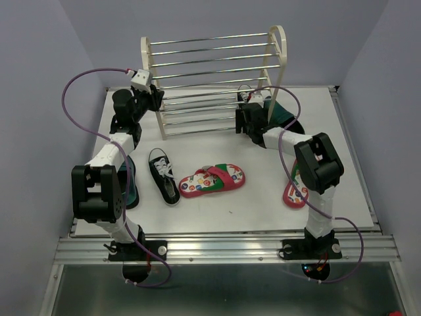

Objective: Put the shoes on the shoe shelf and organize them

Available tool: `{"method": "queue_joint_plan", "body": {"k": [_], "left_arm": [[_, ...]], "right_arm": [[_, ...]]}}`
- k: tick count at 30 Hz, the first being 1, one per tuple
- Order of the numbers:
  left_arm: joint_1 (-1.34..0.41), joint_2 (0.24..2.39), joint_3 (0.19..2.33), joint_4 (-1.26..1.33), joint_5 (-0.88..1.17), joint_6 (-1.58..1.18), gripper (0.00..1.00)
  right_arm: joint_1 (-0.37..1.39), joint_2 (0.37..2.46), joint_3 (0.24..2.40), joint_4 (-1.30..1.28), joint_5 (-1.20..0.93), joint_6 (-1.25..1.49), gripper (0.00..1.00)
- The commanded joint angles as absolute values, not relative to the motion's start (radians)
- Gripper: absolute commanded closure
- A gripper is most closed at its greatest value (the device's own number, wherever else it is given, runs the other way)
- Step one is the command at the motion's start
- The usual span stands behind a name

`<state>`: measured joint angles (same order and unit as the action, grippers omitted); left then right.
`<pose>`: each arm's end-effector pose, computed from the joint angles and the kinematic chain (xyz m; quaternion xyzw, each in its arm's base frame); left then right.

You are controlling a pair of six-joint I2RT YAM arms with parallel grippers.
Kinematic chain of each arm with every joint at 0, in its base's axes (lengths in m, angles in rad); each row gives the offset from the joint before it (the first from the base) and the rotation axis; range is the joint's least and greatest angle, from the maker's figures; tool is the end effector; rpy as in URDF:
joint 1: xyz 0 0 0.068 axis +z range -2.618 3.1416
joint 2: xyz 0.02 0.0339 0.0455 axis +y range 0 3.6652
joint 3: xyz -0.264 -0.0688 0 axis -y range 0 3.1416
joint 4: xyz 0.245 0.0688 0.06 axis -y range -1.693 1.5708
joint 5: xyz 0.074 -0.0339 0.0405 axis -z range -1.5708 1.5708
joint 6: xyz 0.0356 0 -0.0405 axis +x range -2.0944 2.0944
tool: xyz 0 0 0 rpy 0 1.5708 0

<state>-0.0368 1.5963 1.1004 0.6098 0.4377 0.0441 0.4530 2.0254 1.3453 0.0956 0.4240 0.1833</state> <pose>0.3755 -0.0289 0.3257 0.1882 0.6428 -0.1419 0.7289 0.4136 0.1851 0.1845 -0.0171 0.8667 -0.0313 0.4976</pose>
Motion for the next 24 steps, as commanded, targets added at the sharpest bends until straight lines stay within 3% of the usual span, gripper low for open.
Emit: {"method": "queue_joint_plan", "body": {"k": [1, 8, 15, 18, 21, 24], "left_arm": [[-0.037, 1.600, 1.143, 0.646, 0.474, 0.041, 0.66], [-0.037, 1.601, 1.147, 0.644, 0.480, 0.041, 0.66], [-0.037, 1.598, 1.154, 0.635, 0.491, 0.034, 0.61], [-0.037, 1.589, 1.155, 0.621, 0.486, 0.015, 0.51], [-0.038, 1.565, 1.149, 0.594, 0.473, -0.032, 0.17], [-0.038, 1.526, 1.144, 0.536, 0.445, -0.078, 0.04]], "right_arm": [[0.445, 2.017, 1.379, 0.081, 0.540, 0.190, 0.16], [0.445, 1.999, 1.365, 0.084, 0.542, 0.181, 0.19], [0.445, 1.954, 1.347, 0.084, 0.359, 0.160, 0.04], [0.445, 1.905, 1.330, 0.087, 0.335, 0.160, 0.00], [0.445, 1.856, 1.295, 0.081, 0.298, 0.163, 0.00], [0.445, 1.780, 1.241, 0.058, 0.239, 0.172, 0.00]]}}
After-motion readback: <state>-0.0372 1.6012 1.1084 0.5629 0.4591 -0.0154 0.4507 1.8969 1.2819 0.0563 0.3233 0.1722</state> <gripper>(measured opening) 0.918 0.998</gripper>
